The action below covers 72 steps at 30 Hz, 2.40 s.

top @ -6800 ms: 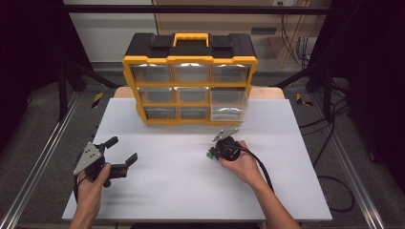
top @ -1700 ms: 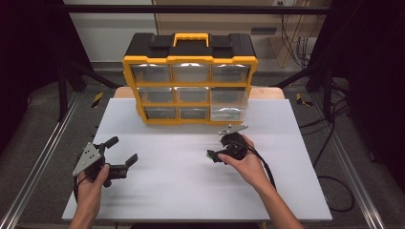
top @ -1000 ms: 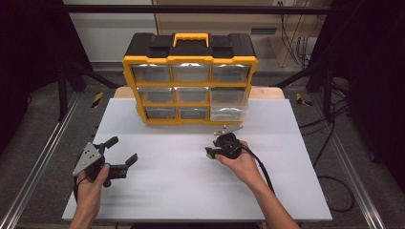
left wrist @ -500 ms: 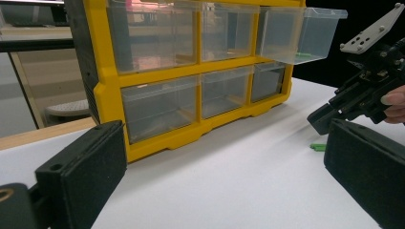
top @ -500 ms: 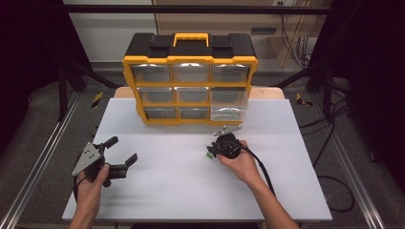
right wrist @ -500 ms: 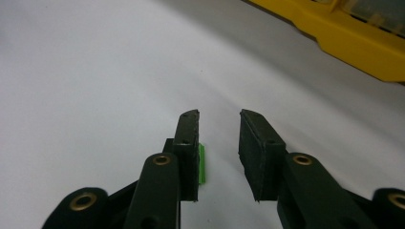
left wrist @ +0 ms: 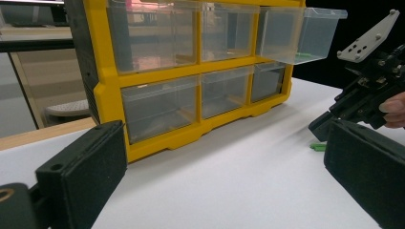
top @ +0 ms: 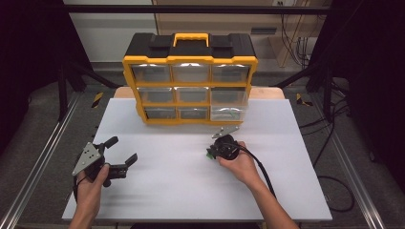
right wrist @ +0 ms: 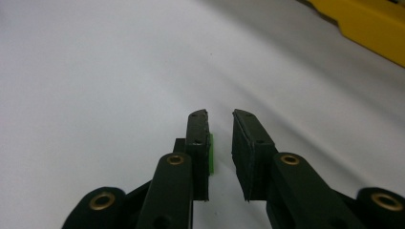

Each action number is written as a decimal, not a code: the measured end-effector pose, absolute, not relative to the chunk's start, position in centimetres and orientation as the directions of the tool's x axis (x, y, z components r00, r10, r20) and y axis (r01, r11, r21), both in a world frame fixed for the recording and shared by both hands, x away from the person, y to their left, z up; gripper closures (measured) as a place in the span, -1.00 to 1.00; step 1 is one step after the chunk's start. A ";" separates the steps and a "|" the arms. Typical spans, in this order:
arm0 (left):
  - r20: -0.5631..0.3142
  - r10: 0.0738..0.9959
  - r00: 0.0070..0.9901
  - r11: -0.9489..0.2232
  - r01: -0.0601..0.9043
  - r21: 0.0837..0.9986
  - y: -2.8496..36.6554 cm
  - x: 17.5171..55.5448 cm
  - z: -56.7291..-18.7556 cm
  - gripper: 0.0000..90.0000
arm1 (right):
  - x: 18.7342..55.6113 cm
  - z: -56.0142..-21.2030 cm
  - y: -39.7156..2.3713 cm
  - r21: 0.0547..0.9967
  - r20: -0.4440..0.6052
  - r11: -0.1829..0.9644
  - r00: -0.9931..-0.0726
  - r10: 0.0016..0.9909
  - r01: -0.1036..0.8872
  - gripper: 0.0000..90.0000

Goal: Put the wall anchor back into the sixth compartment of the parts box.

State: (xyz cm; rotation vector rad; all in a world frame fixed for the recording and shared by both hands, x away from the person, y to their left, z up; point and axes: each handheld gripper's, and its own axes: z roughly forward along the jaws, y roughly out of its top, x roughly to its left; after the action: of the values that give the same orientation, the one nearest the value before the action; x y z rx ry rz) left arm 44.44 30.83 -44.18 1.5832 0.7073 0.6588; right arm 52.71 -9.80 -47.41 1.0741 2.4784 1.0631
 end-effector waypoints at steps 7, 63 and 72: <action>0.022 0.758 0.652 -0.094 0.076 0.993 30.8 44.4 -44.2 -0.98 | 52.7 -47.7 -9.5 0.689 0.058 0.490 -0.715 0.697 0.534 0.75; 0.010 0.776 0.630 -0.088 0.092 0.992 31.4 44.3 -44.3 -0.98 | 49.5 -44.0 -20.5 0.900 0.100 0.132 -0.492 0.865 0.415 0.88; 0.013 0.781 0.625 -0.090 0.092 0.992 31.4 44.1 -44.2 -0.98 | 48.7 -42.3 -22.1 0.930 0.136 0.044 -0.453 0.881 0.364 0.88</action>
State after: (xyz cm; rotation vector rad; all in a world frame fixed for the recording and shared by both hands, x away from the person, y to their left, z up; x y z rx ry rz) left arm 44.06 31.37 -44.25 1.5785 0.7476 0.6749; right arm 48.75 -22.09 -42.29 1.2502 1.8458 1.4071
